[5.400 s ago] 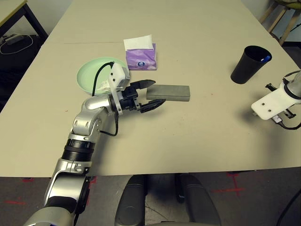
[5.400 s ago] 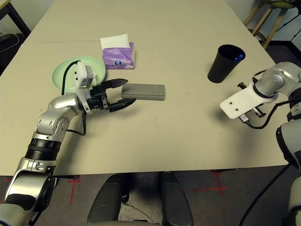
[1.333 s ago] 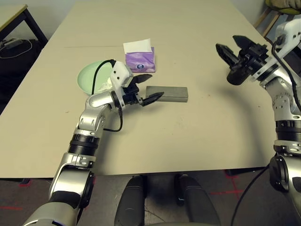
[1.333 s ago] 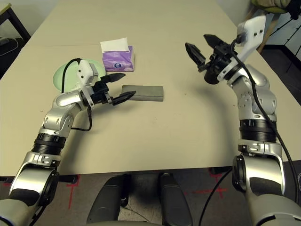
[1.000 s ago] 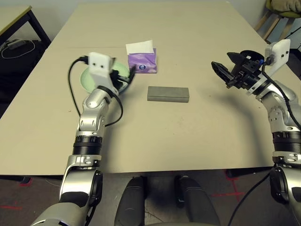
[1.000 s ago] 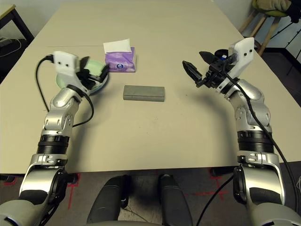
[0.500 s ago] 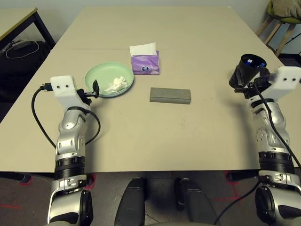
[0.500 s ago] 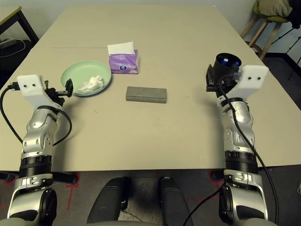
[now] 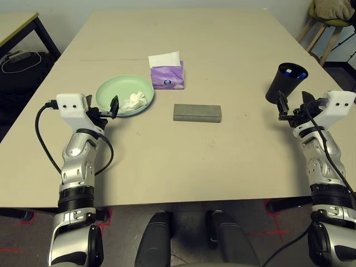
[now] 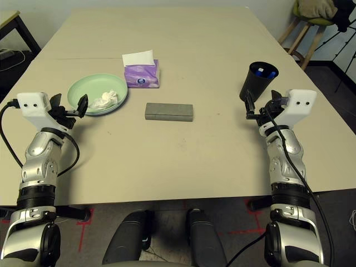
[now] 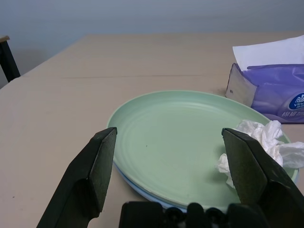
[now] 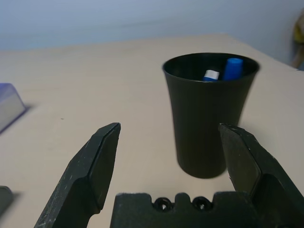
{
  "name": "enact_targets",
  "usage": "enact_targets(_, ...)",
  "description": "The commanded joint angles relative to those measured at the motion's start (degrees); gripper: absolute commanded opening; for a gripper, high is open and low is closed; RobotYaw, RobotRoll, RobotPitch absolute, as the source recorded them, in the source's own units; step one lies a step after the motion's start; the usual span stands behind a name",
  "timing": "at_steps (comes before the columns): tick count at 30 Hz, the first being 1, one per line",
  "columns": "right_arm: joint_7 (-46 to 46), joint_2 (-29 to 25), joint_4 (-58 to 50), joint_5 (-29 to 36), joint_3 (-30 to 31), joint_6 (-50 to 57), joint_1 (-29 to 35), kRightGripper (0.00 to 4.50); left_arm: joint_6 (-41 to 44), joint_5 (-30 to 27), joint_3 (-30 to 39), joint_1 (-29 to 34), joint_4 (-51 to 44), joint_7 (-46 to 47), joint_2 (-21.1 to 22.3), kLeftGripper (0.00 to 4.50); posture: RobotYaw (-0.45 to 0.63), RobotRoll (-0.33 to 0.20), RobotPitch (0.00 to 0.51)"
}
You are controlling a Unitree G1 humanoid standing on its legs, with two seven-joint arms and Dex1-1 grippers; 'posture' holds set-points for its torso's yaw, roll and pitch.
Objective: Organize and tidy the items on the table.
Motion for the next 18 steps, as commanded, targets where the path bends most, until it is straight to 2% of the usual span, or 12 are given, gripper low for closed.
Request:
enact_targets(1,0.3,-0.9,1.1,0.1,-0.4,0.2,0.1,4.47,-0.6,-0.3,-0.2,0.4,0.3,0.2,-0.3,4.50,0.12,0.000,0.115)
enact_targets(18,-3.7,-0.5,-1.2,-2.0,0.0,-0.8,2.3,4.47,-0.3,-0.1,-0.3,0.3,0.8,0.3,-0.1,4.50,0.11,0.000,0.114)
